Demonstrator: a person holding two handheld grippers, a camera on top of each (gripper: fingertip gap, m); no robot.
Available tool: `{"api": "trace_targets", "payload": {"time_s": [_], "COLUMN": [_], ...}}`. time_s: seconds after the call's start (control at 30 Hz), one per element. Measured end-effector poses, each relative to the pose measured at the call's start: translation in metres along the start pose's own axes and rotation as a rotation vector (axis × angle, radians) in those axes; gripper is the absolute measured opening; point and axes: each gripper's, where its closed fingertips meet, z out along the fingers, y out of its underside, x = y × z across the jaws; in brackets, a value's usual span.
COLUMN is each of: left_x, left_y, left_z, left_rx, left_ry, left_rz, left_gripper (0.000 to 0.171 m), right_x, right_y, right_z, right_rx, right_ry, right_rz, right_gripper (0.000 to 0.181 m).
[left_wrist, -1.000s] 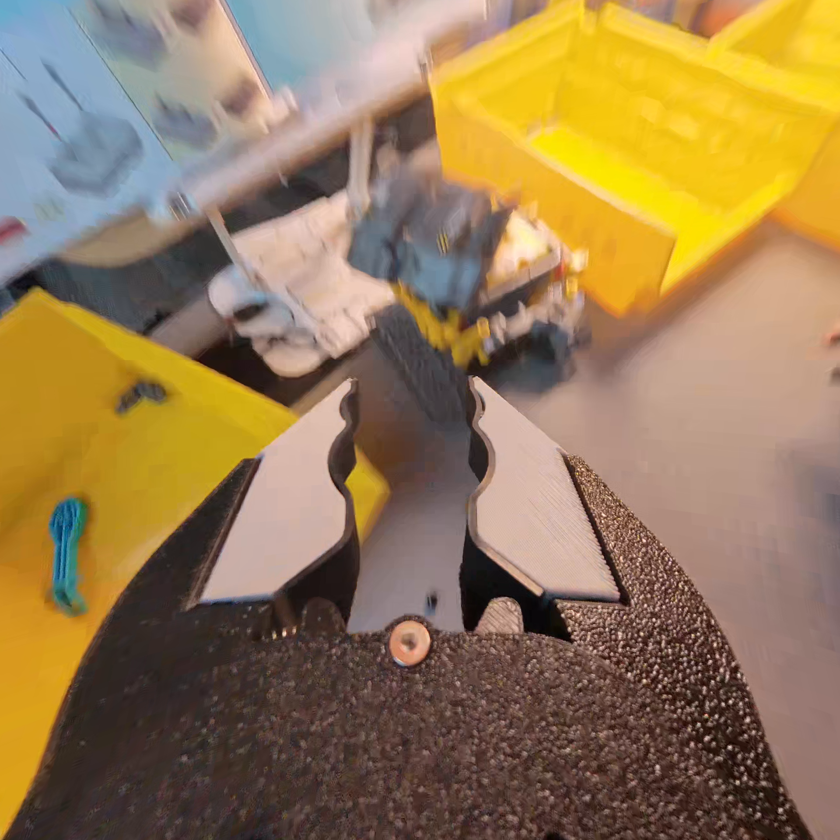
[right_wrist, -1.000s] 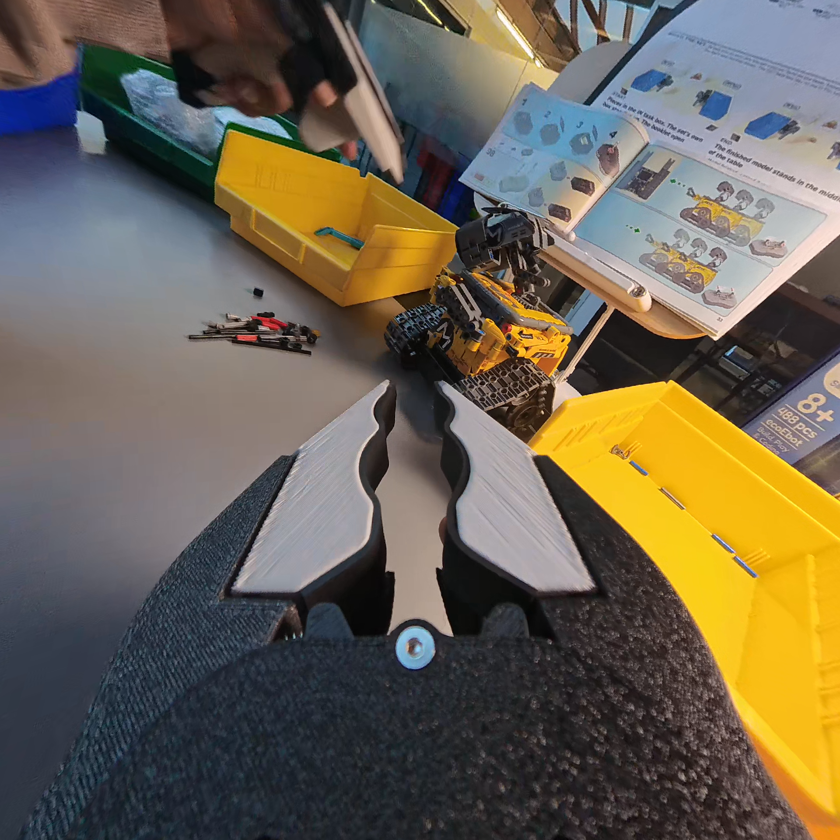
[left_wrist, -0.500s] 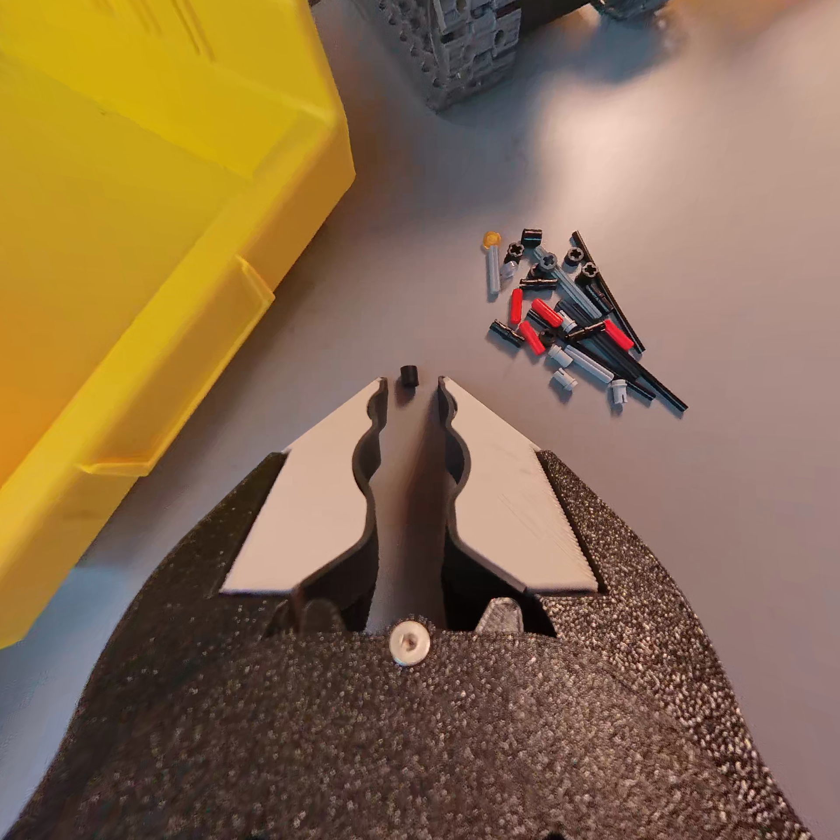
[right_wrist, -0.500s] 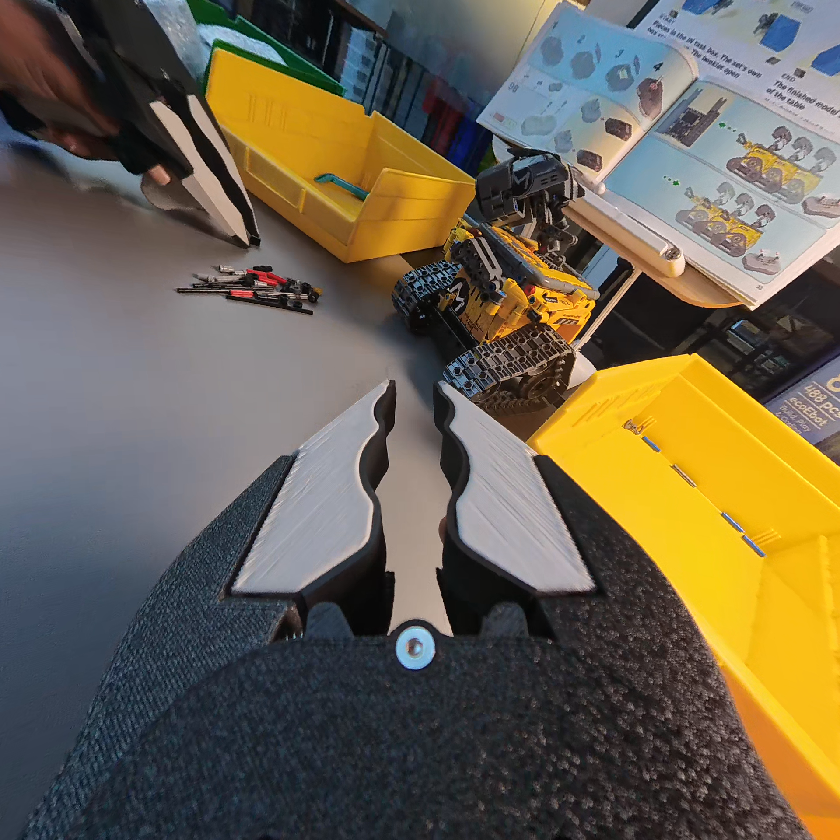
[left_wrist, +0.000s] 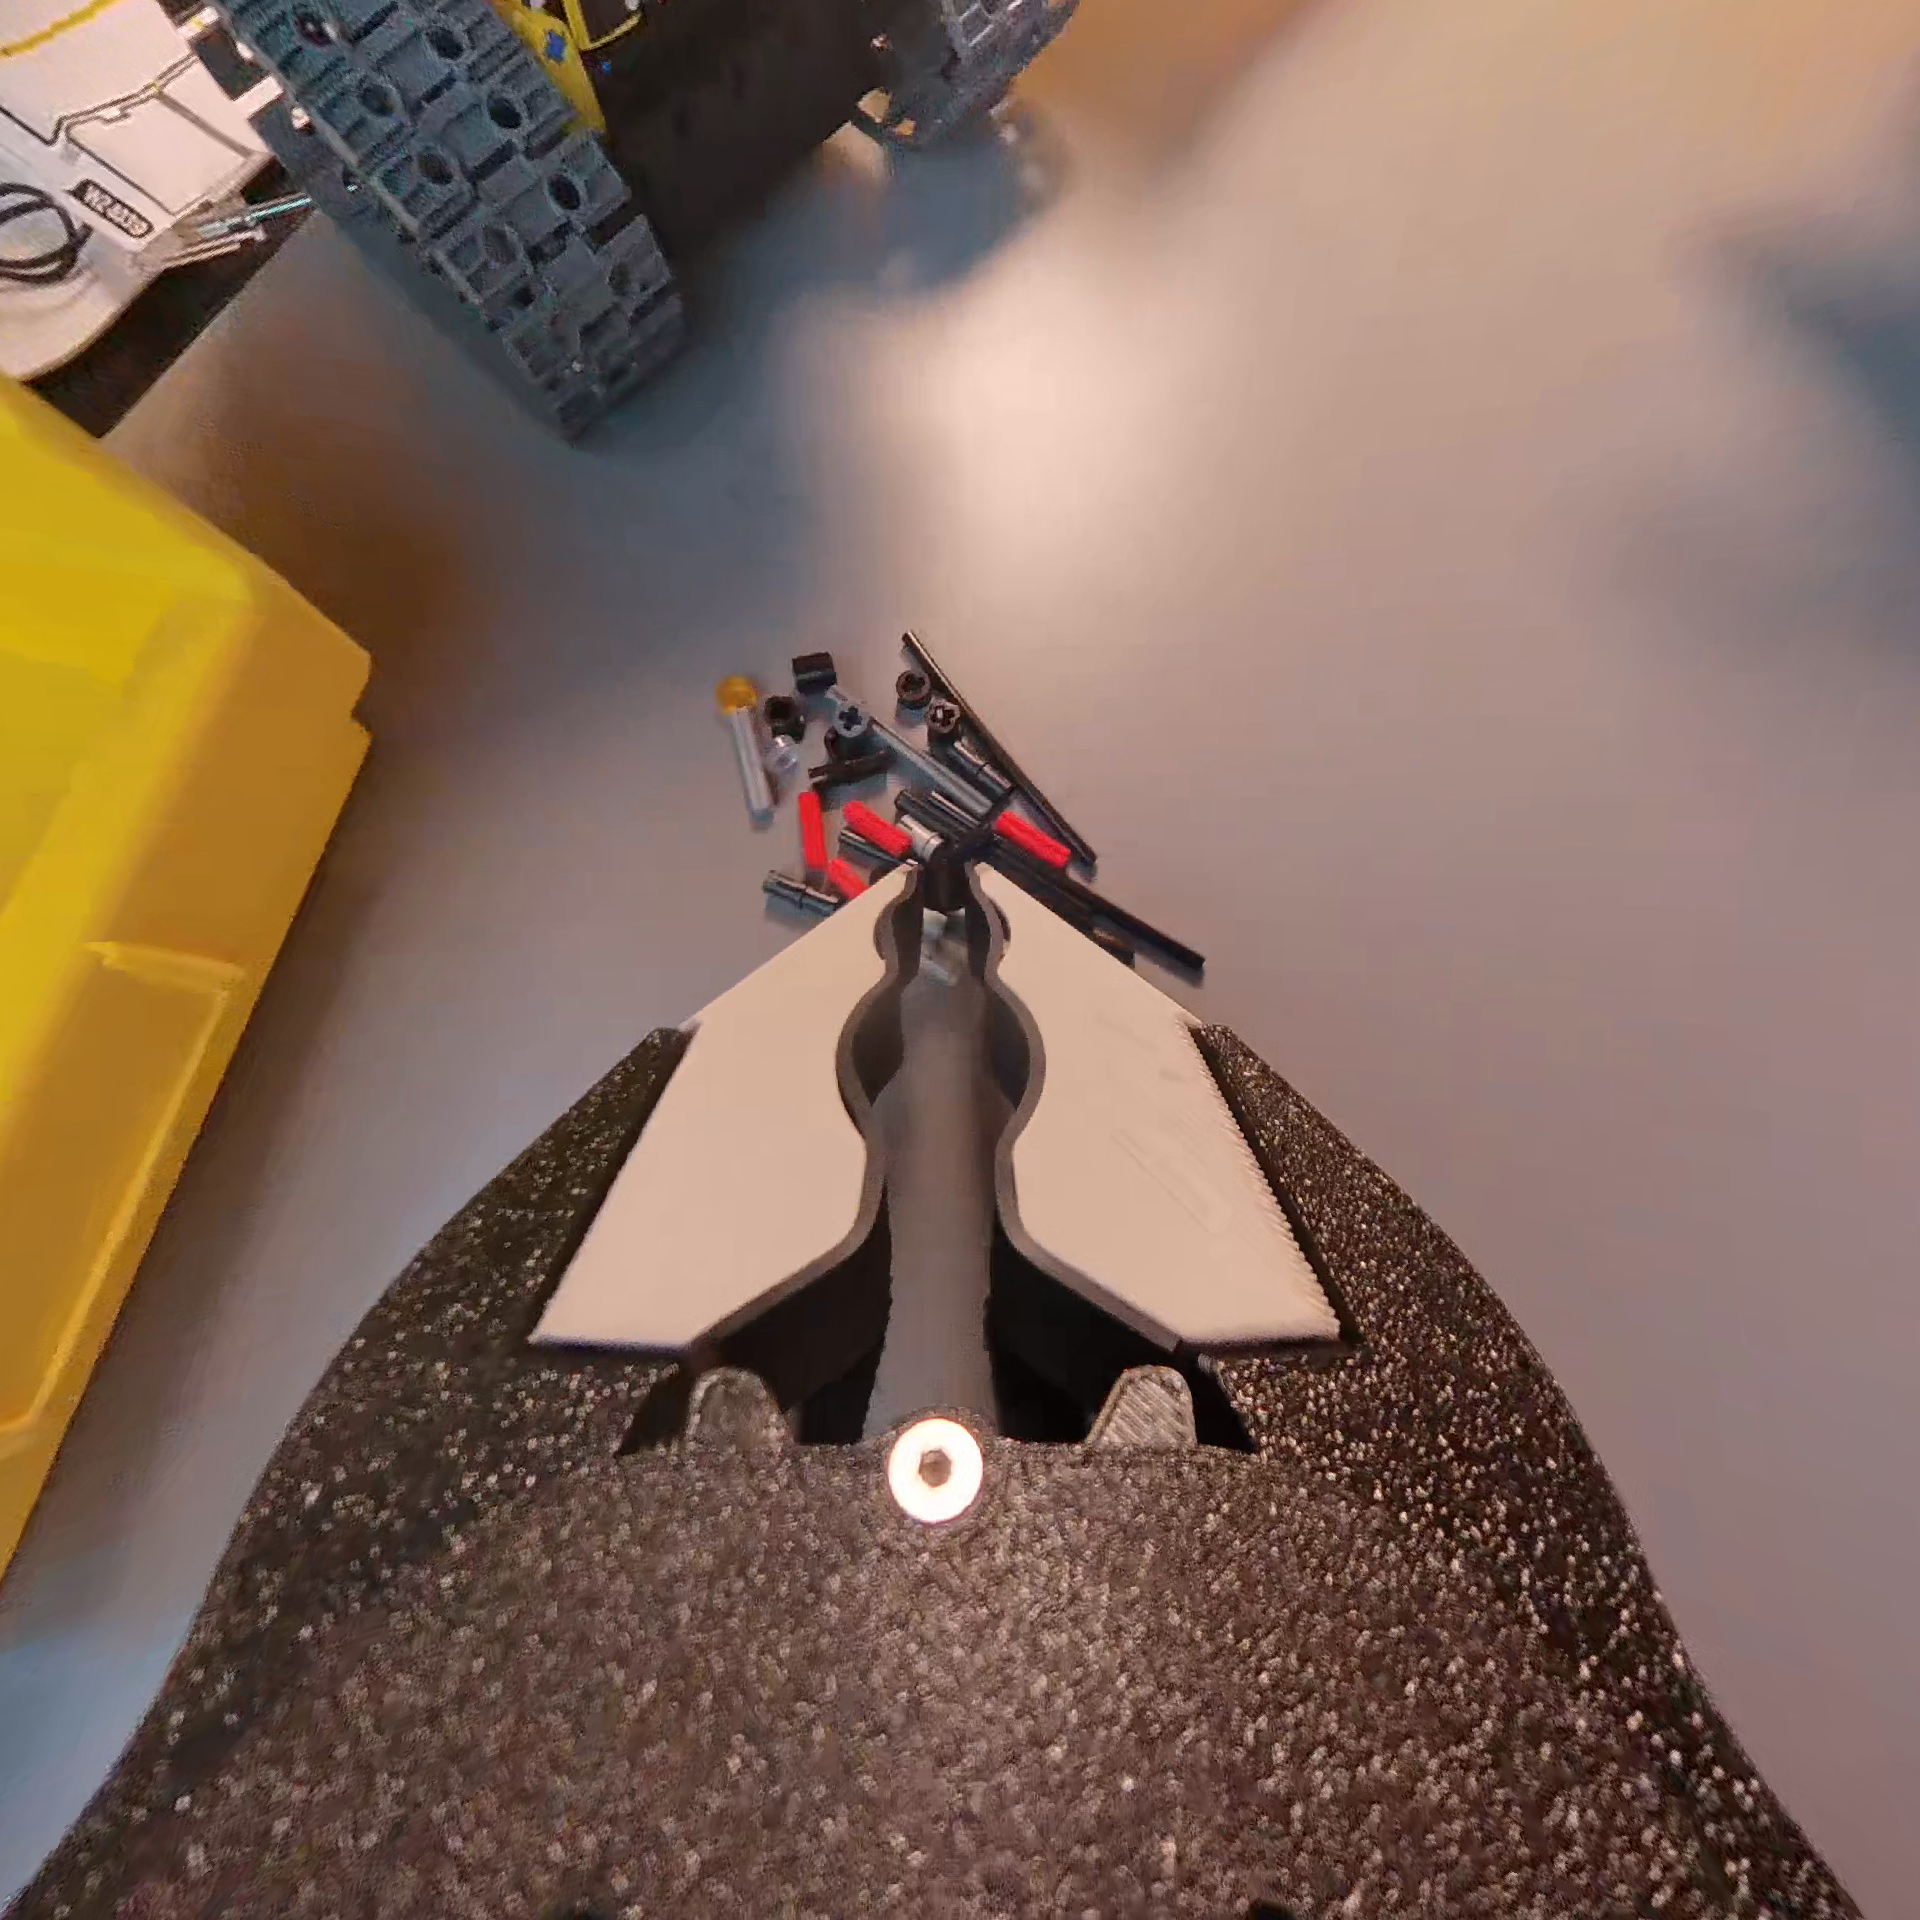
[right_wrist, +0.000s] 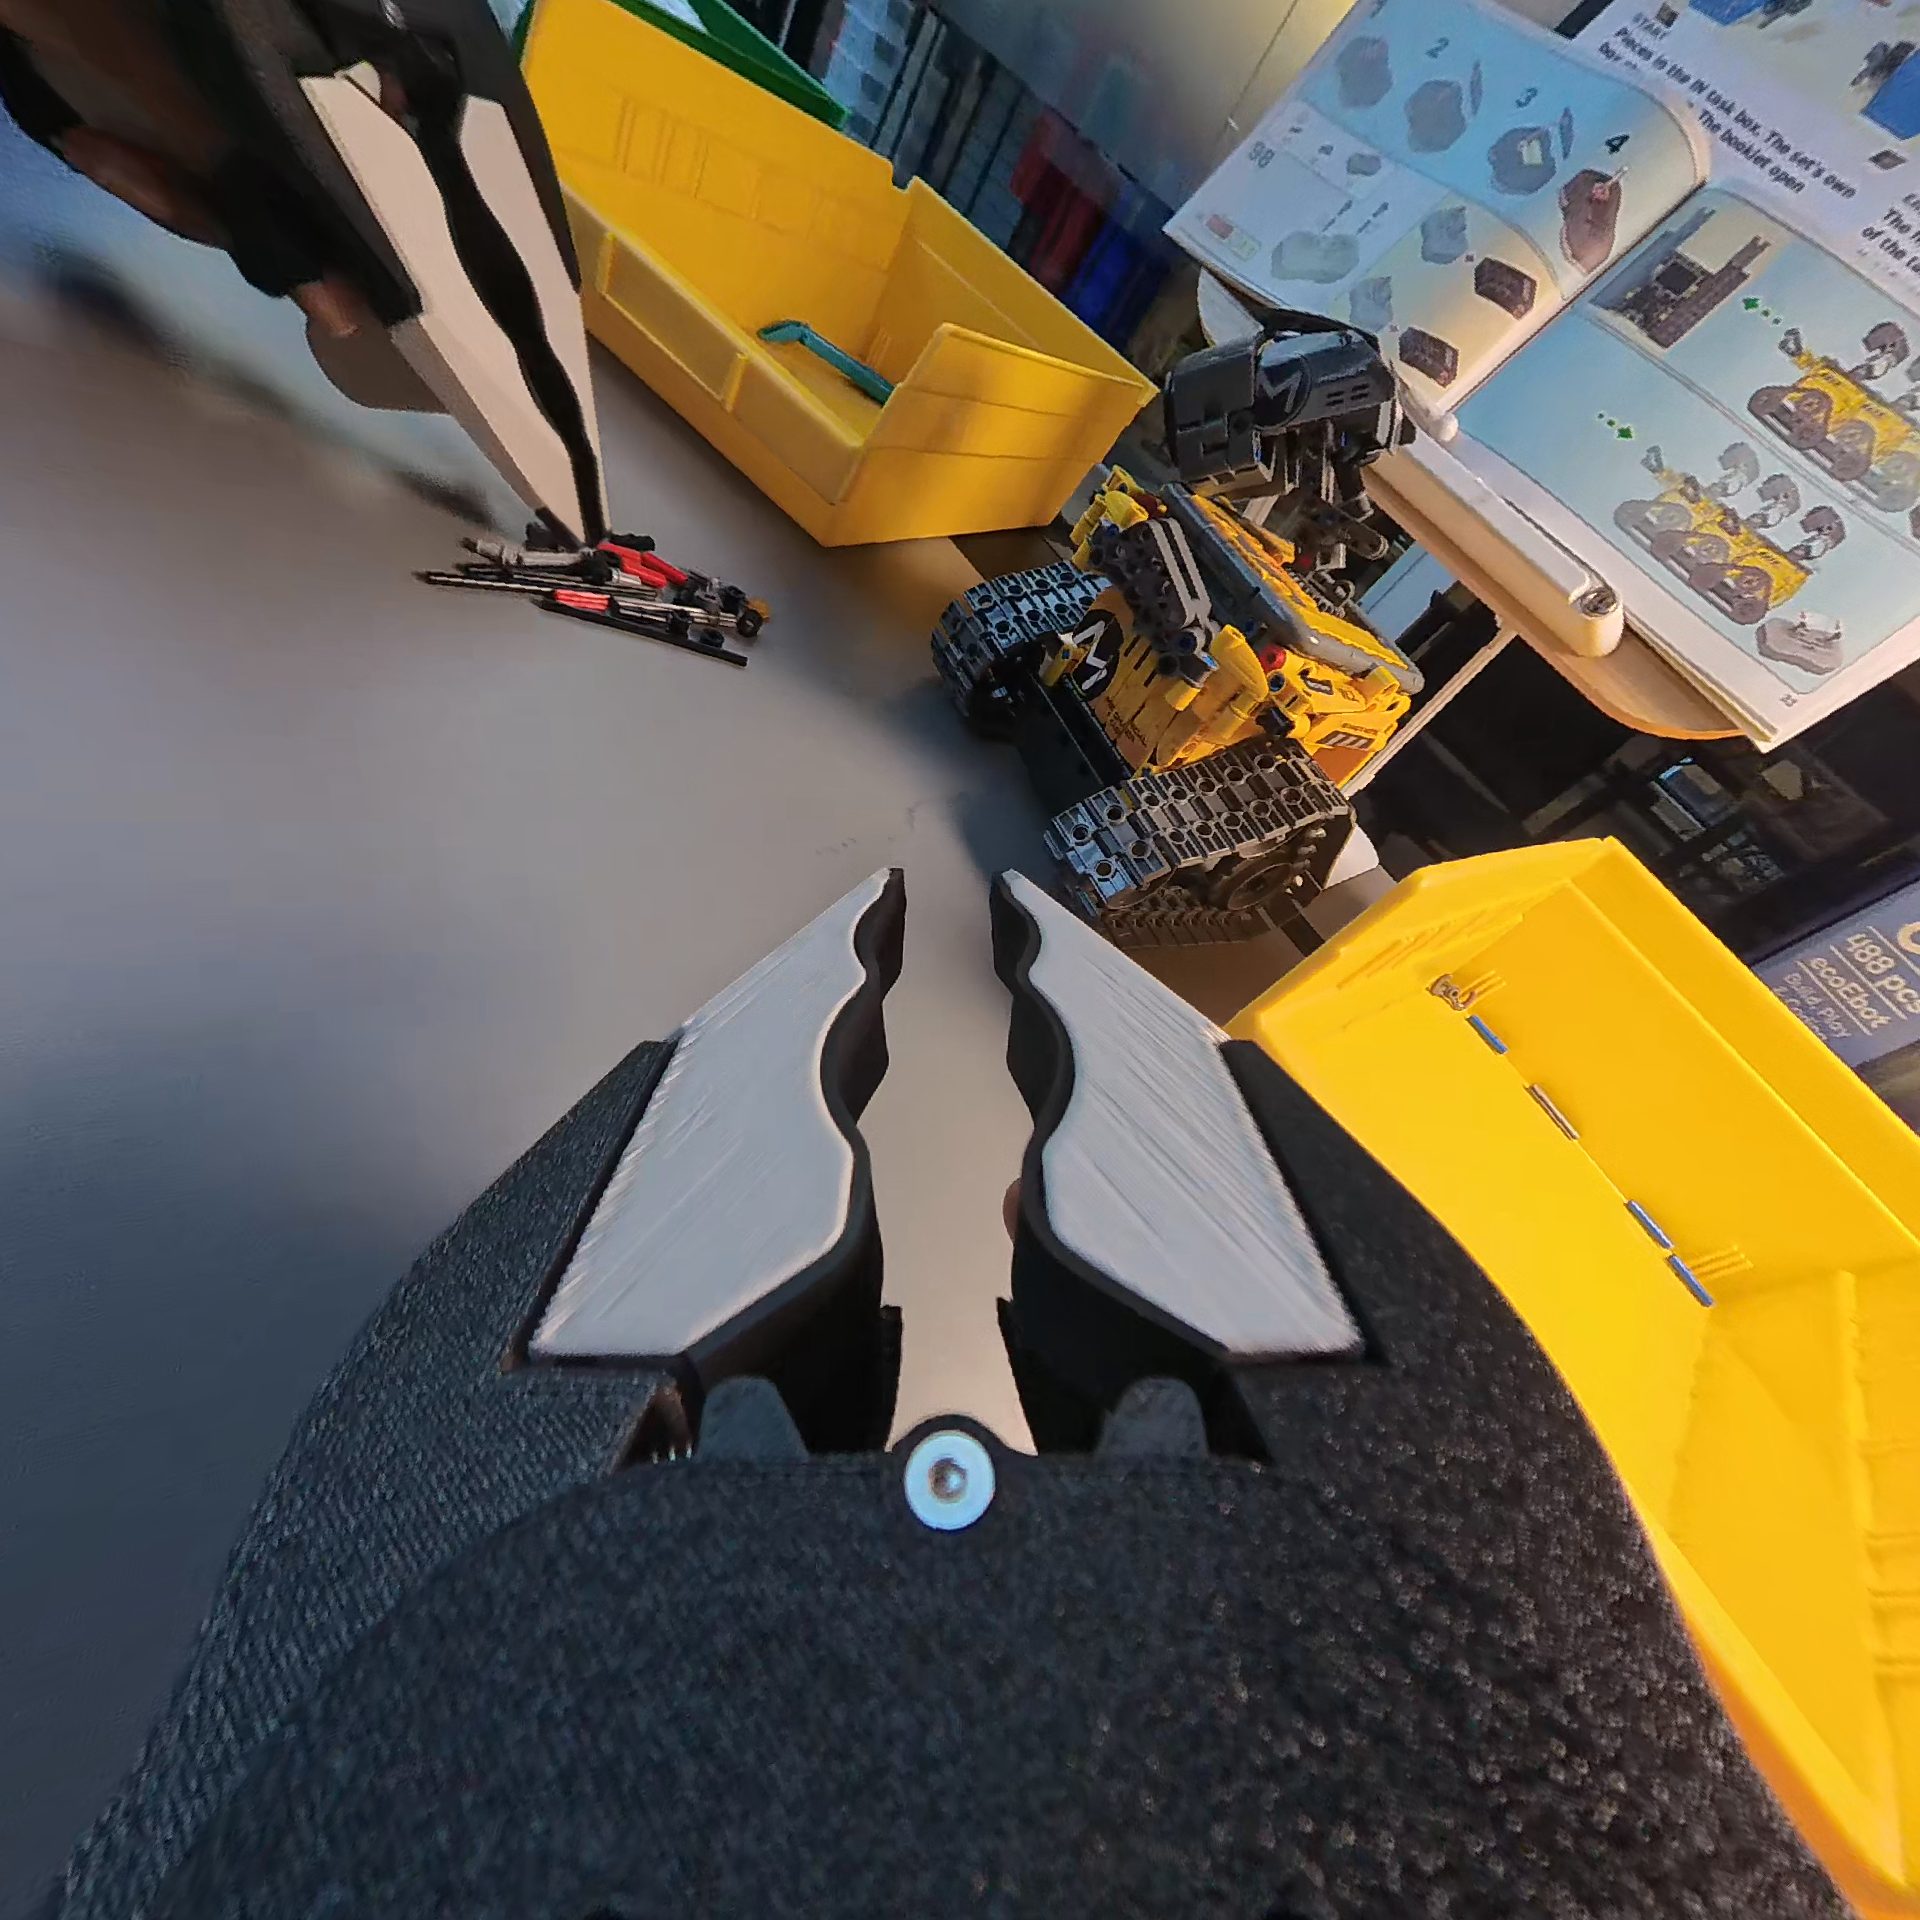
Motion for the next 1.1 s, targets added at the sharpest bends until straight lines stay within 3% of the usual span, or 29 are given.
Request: {"api": "trace_targets", "payload": {"time_s": [0.3,0.4,0.5,0.63,0.77,0.97,1.1], "left_x": [0.003,-0.003,-0.022,-0.069,-0.122,-0.214,-0.257], "left_y": [-0.009,-0.026,-0.065,-0.125,-0.18,-0.239,-0.251], "left_z": [0.002,-0.012,-0.041,-0.083,-0.094,-0.063,-0.027], "left_rx": [0.034,0.127,0.314,0.525,0.605,0.6,0.518], "left_ry": [-0.005,-0.015,-0.066,-0.228,-0.335,-0.482,-0.554], "left_rz": [0.013,-0.005,-0.061,-0.116,-0.18,-0.257,-0.28], "left_gripper": [0.018,0.023,0.027,0.035,0.064,0.089,0.096], "right_x": [-0.001,-0.001,-0.001,0.002,0.021,0.086,0.118], "right_y": [0.0,-0.001,-0.001,-0.005,-0.02,-0.089,-0.117], "right_z": [0.0,-0.001,-0.001,-0.002,0.0,0.016,0.033], "right_rx": [0.001,0.003,0.003,0.02,0.051,0.181,0.23], "right_ry": [-0.007,-0.005,-0.001,0.014,0.064,0.172,0.19], "right_rz": [0.0,-0.003,-0.002,0.016,0.085,0.164,0.208], "right_gripper": [0.016,0.016,0.016,0.016,0.021,0.026,0.026]}}
